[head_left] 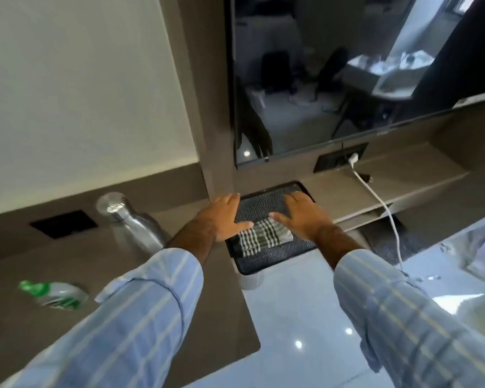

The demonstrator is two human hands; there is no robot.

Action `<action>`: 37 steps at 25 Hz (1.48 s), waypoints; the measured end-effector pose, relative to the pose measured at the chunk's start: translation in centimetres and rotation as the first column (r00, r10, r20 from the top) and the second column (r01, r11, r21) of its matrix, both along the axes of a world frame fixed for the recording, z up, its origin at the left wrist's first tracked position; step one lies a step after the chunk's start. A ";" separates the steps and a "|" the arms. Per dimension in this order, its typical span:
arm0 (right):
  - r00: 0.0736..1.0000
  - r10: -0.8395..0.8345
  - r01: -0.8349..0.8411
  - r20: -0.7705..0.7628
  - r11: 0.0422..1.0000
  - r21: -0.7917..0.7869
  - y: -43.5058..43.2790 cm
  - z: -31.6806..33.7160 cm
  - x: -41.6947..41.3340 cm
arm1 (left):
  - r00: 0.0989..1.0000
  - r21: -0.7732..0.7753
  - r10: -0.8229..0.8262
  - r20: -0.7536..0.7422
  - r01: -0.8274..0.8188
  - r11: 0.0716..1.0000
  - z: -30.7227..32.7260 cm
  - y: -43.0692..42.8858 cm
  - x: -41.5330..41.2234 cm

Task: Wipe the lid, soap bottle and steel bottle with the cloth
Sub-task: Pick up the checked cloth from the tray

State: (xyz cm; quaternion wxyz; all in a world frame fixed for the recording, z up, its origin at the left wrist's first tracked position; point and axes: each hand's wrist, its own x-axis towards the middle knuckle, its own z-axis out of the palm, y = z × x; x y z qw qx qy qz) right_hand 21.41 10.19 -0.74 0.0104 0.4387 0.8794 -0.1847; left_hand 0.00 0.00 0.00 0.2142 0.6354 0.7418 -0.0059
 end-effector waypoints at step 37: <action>0.409 -0.624 -0.188 -0.666 0.657 -0.730 -18.8 15.2 -8.6 | 0.483 0.170 0.200 0.853 -0.618 0.768 14.7 -20.0 -2.2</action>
